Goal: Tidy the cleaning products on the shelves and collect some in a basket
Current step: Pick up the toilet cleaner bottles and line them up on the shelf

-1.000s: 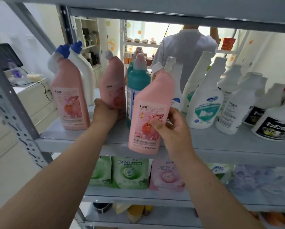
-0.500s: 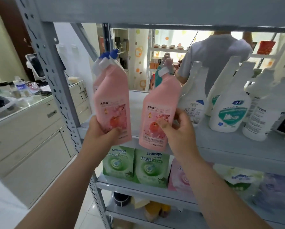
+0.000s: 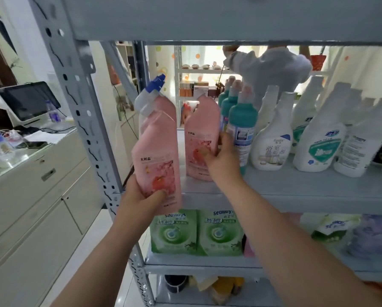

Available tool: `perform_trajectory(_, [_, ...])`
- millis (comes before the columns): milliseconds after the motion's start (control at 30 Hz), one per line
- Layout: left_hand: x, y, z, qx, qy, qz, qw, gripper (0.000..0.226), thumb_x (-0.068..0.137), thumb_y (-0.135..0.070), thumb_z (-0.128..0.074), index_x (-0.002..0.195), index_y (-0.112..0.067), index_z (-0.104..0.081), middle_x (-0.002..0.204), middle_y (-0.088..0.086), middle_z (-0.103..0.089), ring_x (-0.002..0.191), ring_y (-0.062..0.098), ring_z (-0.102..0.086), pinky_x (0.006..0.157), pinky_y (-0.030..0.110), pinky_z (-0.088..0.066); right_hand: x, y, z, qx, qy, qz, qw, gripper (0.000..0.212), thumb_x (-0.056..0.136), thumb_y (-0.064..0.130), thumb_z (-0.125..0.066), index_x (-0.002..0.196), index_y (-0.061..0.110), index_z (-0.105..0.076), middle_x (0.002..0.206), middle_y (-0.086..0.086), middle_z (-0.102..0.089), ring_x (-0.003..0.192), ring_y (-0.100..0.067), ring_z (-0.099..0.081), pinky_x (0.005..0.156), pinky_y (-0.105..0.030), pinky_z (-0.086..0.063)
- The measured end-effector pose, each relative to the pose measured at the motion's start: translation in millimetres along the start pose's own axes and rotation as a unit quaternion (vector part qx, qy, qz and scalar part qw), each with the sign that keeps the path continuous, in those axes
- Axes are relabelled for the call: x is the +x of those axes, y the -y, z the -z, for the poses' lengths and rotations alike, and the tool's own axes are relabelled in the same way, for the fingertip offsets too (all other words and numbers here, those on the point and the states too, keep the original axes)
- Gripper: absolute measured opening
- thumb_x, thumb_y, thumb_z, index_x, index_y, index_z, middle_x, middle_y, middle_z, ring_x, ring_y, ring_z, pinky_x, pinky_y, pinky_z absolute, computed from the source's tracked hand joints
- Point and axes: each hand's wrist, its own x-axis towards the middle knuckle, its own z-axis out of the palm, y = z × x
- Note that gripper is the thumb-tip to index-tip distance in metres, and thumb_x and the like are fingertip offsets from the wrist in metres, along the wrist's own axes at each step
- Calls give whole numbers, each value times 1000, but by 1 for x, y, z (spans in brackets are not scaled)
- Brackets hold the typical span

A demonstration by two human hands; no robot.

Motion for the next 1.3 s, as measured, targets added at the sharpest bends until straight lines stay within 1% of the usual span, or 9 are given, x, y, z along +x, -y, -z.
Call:
perform_trajectory(67, [6, 1, 6, 6, 10, -1, 1000, 57, 66, -32, -75, 121, -35, -58, 108, -8, -77, 96, 16, -76, 84, 46, -62, 7, 3, -8, -33, 2, -7, 999, 40, 94, 22, -74, 123, 33, -48, 106, 23, -60, 94, 11, -58, 85, -20, -55])
perform_trajectory(200, [15, 2, 15, 7, 24, 3, 1000, 58, 65, -35, -76, 120, -32, -57, 106, -8, -77, 93, 15, -76, 83, 48, -63, 20, 17, -12, -148, 11, 65, 987, 99, 84, 11, -81, 152, 45, -19, 147, 3, -49, 134, -21, -53, 110, -46, -47])
perform_trajectory(300, [21, 1, 21, 16, 39, 3, 999, 61, 63, -41, -76, 120, -34, -56, 108, -6, -77, 95, 16, -76, 85, 50, -61, 35, 35, -10, -325, 16, 164, 931, 131, 72, -6, -83, 158, 54, -4, 161, 8, -13, 145, -39, -41, 96, -61, -54])
perform_trajectory(467, [27, -1, 25, 24, 60, 3, 998, 63, 60, -45, -74, 119, -34, -57, 110, -6, -75, 99, 17, -75, 87, 52, -61, 59, 63, -19, -437, 32, 178, 881, 83, 78, 17, -47, 152, 46, -23, 143, -5, -24, 132, -36, -42, 70, -45, -48])
perform_trajectory(567, [31, -4, 26, 27, 62, -3, 998, 61, 60, -44, -72, 119, -34, -58, 110, -8, -75, 100, 16, -74, 88, 51, -60, 70, 58, -24, -501, 56, 145, 852, 88, 79, 15, -78, 146, 42, -29, 147, -7, -17, 133, -40, -41, 80, -52, -56])
perform_trajectory(967, [42, -11, 26, 42, 45, 11, 998, 54, 61, -46, -72, 112, -35, -55, 101, -15, -74, 92, 8, -74, 78, 38, -61, 145, 31, -66, -469, 68, 117, 873, 71, 88, 27, -74, 144, 28, -30, 149, -15, -21, 128, -37, -45, 99, -54, -54])
perform_trajectory(1067, [40, -10, 25, 37, 48, 11, 998, 57, 57, -51, -71, 110, -37, -55, 99, -20, -74, 88, 3, -74, 75, 33, -60, 157, 23, -70, -496, 87, 101, 858, 67, 93, 24, -70, 144, 37, -28, 162, -13, -7, 144, -42, -32, 105, -57, -51])
perform_trajectory(1200, [38, -12, 26, 28, 47, 15, 998, 57, 57, -49, -71, 110, -38, -55, 99, -20, -74, 89, 3, -73, 76, 33, -59, 160, 19, -69, -491, 102, 77, 862, 81, 102, 20, -59, 157, 46, -7, 169, -12, 24, 157, -45, 8, 119, -60, -30])
perform_trajectory(1300, [35, -12, 28, 25, 39, 16, 999, 57, 58, -45, -72, 111, -33, -56, 101, -14, -75, 92, 8, -74, 79, 38, -61, 140, 27, -63, -457, 98, 111, 877, 87, 105, 18, -52, 162, 38, 10, 171, -12, 17, 157, -41, 14, 127, -55, -10])
